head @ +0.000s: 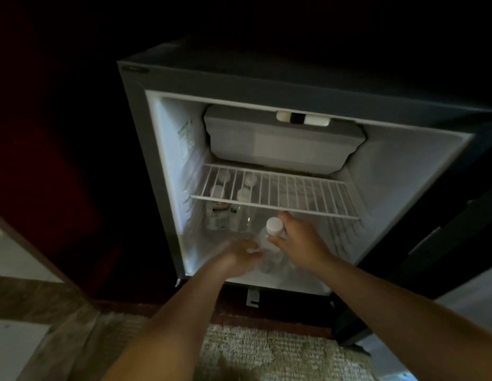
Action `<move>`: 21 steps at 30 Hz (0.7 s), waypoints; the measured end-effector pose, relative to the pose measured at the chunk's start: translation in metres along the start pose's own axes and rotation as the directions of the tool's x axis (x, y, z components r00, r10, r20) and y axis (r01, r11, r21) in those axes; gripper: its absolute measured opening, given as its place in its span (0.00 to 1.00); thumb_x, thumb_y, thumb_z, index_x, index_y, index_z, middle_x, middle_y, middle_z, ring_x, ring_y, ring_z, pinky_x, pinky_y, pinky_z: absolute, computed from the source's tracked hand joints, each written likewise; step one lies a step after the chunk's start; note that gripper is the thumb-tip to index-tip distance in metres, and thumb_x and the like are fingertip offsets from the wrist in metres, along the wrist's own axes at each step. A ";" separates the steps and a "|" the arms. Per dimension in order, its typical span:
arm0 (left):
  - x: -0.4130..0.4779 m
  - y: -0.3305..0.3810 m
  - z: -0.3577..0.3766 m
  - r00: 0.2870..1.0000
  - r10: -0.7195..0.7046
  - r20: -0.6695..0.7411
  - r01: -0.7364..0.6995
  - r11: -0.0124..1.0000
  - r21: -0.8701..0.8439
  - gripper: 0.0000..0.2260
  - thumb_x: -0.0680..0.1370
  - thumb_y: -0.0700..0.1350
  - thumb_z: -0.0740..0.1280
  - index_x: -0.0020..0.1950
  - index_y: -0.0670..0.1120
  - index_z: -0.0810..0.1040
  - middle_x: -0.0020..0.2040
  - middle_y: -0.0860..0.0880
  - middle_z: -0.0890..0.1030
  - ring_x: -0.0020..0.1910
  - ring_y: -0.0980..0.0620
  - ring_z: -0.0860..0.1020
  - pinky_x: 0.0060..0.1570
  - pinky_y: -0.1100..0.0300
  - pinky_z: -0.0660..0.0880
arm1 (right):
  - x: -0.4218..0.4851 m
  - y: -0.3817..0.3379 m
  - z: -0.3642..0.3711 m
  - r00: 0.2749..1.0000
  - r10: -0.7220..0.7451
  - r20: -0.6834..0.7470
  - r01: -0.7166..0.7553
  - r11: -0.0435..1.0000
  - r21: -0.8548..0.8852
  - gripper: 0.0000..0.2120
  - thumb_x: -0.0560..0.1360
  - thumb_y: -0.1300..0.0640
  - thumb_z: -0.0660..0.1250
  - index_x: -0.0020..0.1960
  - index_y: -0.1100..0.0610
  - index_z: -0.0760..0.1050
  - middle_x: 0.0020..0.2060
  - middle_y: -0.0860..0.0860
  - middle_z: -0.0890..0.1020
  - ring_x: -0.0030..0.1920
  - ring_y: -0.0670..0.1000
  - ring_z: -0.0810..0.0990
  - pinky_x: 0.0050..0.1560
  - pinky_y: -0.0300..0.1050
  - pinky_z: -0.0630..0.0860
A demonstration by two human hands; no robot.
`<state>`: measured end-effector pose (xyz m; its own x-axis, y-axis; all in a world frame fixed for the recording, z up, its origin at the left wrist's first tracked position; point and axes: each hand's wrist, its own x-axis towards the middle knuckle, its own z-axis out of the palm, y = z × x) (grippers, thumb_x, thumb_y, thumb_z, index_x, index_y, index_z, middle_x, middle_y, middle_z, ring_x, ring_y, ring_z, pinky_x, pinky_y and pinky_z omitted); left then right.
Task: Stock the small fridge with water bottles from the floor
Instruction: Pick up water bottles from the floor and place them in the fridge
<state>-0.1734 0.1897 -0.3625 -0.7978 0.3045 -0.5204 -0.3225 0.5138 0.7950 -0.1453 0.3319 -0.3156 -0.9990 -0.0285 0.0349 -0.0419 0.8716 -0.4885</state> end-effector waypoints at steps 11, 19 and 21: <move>0.016 0.006 0.019 0.983 -0.145 0.115 0.173 0.940 -0.294 0.13 0.82 0.40 0.52 0.40 0.47 0.69 0.36 0.48 0.71 0.34 0.54 0.69 0.36 0.63 0.66 | 0.011 0.027 0.020 0.984 0.174 -0.027 -0.162 0.958 0.234 0.24 0.71 0.57 0.72 0.65 0.55 0.69 0.55 0.54 0.80 0.56 0.55 0.78 0.54 0.49 0.76; 0.028 0.009 0.035 0.972 -0.177 0.153 0.234 0.728 -0.644 0.13 0.81 0.49 0.57 0.37 0.48 0.68 0.36 0.45 0.69 0.34 0.50 0.69 0.37 0.61 0.66 | 0.022 0.035 0.032 0.980 0.197 -0.027 -0.183 0.945 0.270 0.21 0.72 0.55 0.71 0.63 0.57 0.71 0.51 0.52 0.80 0.49 0.51 0.78 0.49 0.44 0.73; 0.034 0.011 0.040 0.973 -0.173 0.150 0.229 0.701 -0.675 0.13 0.81 0.50 0.56 0.38 0.48 0.68 0.35 0.46 0.67 0.34 0.52 0.67 0.36 0.62 0.65 | 0.030 0.036 0.033 0.973 0.231 -0.029 -0.212 0.932 0.294 0.21 0.73 0.56 0.70 0.64 0.58 0.71 0.50 0.50 0.77 0.48 0.50 0.77 0.48 0.41 0.72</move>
<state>-0.1831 0.2378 -0.3840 -0.6442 0.3283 -0.6909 -0.7528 -0.1119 0.6487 -0.1770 0.3464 -0.3612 -0.9808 0.1873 -0.0538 0.1682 0.6740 -0.7193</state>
